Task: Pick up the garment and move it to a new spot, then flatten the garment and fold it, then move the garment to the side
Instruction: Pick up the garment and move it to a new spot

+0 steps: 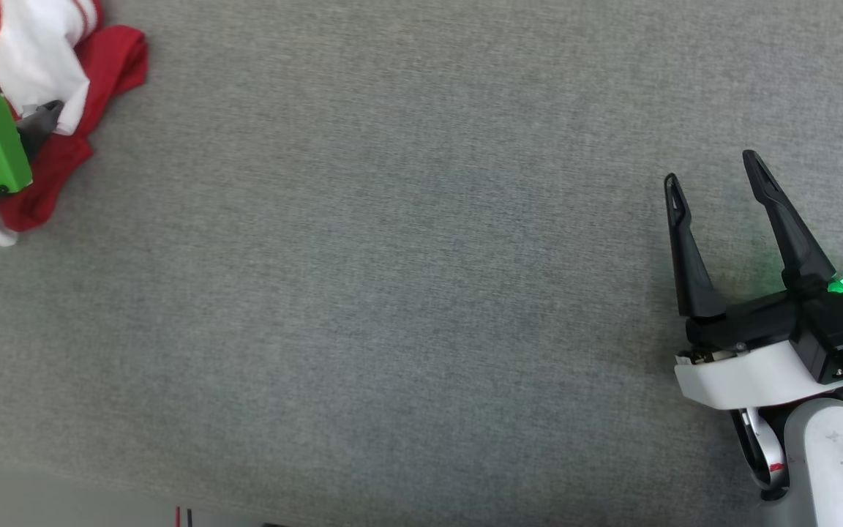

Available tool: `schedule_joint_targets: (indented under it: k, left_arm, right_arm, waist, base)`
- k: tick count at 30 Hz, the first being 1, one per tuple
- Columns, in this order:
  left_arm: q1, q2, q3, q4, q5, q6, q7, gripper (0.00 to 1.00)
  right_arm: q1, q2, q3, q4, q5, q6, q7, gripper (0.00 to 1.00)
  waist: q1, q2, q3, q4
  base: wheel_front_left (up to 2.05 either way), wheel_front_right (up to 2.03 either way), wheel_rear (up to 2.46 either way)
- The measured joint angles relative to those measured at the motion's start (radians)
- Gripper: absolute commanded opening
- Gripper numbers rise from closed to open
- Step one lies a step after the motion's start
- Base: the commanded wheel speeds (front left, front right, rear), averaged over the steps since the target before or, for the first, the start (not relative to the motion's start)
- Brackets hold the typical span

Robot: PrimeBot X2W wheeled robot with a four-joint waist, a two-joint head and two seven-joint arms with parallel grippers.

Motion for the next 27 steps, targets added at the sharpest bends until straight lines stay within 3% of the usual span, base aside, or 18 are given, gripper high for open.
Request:
schedule_joint_targets:
  k: [4, 5, 6, 17, 27]
  left_arm:
    - [-0.016, 0.009, 0.002, 0.046, -0.035, 0.000, 0.012, 1.00]
    - [-0.017, 0.016, 0.000, 0.051, -0.042, 0.000, 0.018, 0.33]
    - [-0.017, 0.022, -0.002, 0.054, -0.044, 0.000, 0.017, 0.00]
    - [0.015, 0.025, -0.048, 0.067, -0.061, 0.000, -0.169, 0.00]
    - [0.029, 0.067, -0.092, -0.102, 0.023, 0.000, -0.423, 0.00]
  right_arm:
    - [-0.003, 0.004, 0.003, 0.007, -0.006, 0.000, -0.008, 1.00]
    - [-0.003, 0.005, 0.003, 0.011, -0.006, 0.000, -0.011, 1.00]
    - [-0.003, 0.006, 0.004, 0.016, -0.006, 0.000, -0.012, 1.00]
    - [-0.001, 0.023, 0.004, 0.092, -0.004, 0.000, -0.040, 1.00]
    - [0.062, 0.040, -0.016, 0.182, 0.025, 0.000, -0.074, 1.00]
  waist:
    - [-0.0001, 0.0000, 0.024, -0.030]
    - [0.0000, 0.0001, 0.027, -0.037]
    - [-0.0001, 0.0000, 0.028, -0.042]
    - [0.0000, 0.0000, -0.056, -0.051]
    - [-0.0002, 0.0000, -0.226, -0.048]
  base:
    - [0.00, 0.00, 0.00]
    - [0.00, 0.00, 0.00]
    - [0.00, 0.00, 0.00]
    - [0.00, 0.00, 0.00]
    - [0.00, 0.00, 0.00]
